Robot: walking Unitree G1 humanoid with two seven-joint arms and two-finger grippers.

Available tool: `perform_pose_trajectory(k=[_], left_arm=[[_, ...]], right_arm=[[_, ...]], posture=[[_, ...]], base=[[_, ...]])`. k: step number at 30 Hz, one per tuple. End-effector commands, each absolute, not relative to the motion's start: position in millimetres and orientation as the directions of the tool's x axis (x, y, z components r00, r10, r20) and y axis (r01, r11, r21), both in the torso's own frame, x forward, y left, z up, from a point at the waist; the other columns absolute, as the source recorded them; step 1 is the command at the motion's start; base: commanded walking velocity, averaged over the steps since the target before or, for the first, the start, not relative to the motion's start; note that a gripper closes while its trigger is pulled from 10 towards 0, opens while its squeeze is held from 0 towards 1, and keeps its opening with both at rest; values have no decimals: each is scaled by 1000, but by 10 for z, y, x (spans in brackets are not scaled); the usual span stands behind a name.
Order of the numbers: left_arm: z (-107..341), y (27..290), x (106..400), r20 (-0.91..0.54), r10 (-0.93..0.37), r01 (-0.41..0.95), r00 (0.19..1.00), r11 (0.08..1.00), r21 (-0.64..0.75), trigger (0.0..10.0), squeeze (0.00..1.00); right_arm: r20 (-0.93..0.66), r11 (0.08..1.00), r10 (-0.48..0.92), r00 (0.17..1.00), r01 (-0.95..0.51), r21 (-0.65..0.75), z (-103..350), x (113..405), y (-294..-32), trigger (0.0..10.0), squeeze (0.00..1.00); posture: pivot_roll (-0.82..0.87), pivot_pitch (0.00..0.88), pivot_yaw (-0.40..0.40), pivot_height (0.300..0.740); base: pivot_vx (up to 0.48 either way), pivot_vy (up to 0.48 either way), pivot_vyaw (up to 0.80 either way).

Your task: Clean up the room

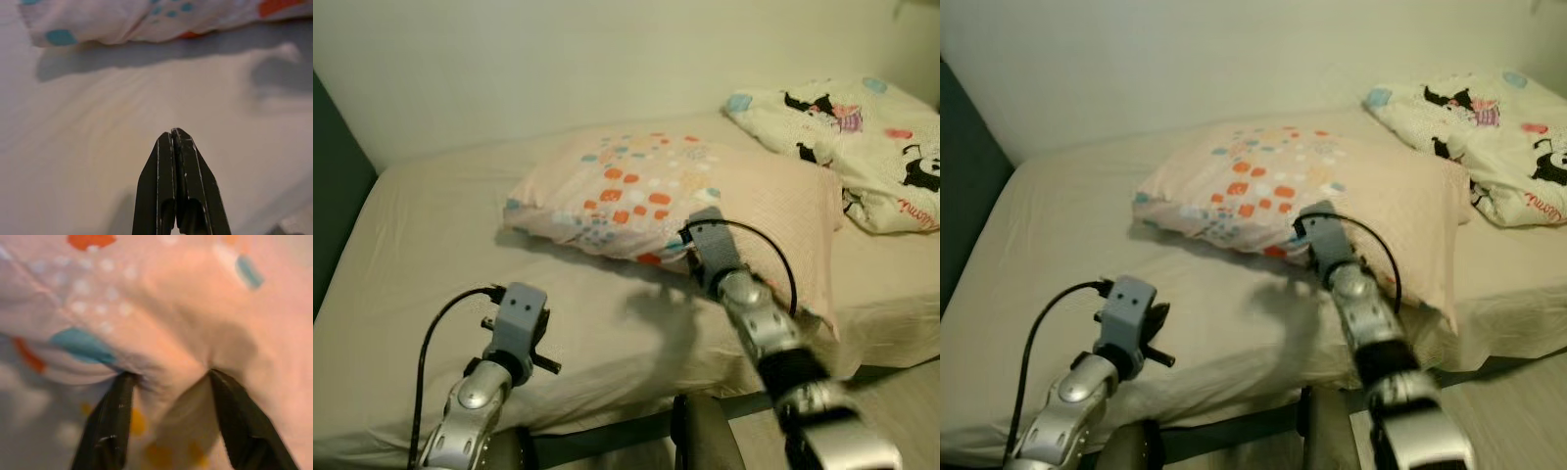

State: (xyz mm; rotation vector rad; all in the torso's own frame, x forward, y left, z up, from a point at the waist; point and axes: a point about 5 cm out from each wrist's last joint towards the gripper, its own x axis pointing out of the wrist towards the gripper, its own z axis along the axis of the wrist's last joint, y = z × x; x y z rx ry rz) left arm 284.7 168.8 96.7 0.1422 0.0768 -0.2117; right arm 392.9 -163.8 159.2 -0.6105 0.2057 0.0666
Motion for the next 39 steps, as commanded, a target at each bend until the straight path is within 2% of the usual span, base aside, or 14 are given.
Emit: perform_pose_trajectory(k=[1,8,13,15,22,23,24,29,30,31,32,33,34,39], left_arm=[[1018,1736,2819,-64,-202,208,977,973,103,10000,0],[1067,1720,2760,-37,-217,219,975,973,70,10000,0],[1060,1696,2612,-26,-234,233,972,972,-11,10000,0],[1060,1696,2612,-26,-234,233,972,972,-11,10000,0],[1099,1528,2549,16,-315,315,949,944,-94,10000,0],[1169,1402,2487,63,-405,410,912,901,-140,10000,0],[1229,1305,2432,103,-472,483,876,860,-166,10000,0],[1293,1144,2324,128,-573,587,809,796,-147,10000,0],[1289,1136,2317,125,-576,589,808,796,-140,10000,0],[1289,1136,2317,125,-576,589,808,796,-140,10000,0],[1286,1135,2312,125,-572,585,811,798,-143,10000,0],[1286,1135,2312,125,-572,585,811,798,-143,10000,0],[1284,1137,2308,122,-570,583,813,800,-144,10000,0],[1265,1150,2278,95,-584,590,806,779,-212,10000,0]], right_arm=[[-235,747,25,972,-174,-642,1558,3951,-1603,10000,1000],[-254,658,21,967,-205,-724,1599,4003,-1627,10000,1000],[-282,463,41,958,-269,-845,1724,4083,-1530,10000,1000],[-282,463,41,958,-269,-845,1724,4083,-1530,10000,1000],[-307,308,-35,951,-282,-909,1636,4076,-1599,10000,1000],[-317,259,-57,947,-292,-921,1566,4051,-1644,10000,373],[-327,221,-74,942,-304,-927,1506,4028,-1684,10000,0],[-359,153,-102,928,-342,-927,1370,3969,-1773,10000,0],[-366,149,-103,925,-350,-925,1352,3962,-1777,4706,0],[-366,149,-103,925,-350,-925,1352,3962,-1777,4706,0],[-378,151,-103,920,-361,-920,1329,3952,-1783,980,0],[-378,151,-103,920,-361,-920,1329,3952,-1783,980,0],[-388,155,-102,916,-371,-916,1311,3944,-1790,0,0],[-402,160,-106,909,-384,-909,1275,3927,-1815,0,0]], posture=[[-27,172,-31,556],[-17,194,-56,556],[-20,221,-79,556],[-20,221,-79,556],[-27,225,-85,556],[-26,227,-86,556],[-26,227,-86,556],[-19,229,-89,556],[-19,229,-89,556],[-19,229,-89,556],[-18,229,-89,556],[-18,229,-89,556],[-16,226,-91,556],[-14,220,-91,556]], base=[[0,0,0],[0,0,0],[0,0,0],[0,0,0],[0,0,0],[0,0,0],[0,0,0],[0,0,0],[0,0,0],[0,0,0],[0,0,0],[0,0,0],[0,0,0],[0,0,0]])
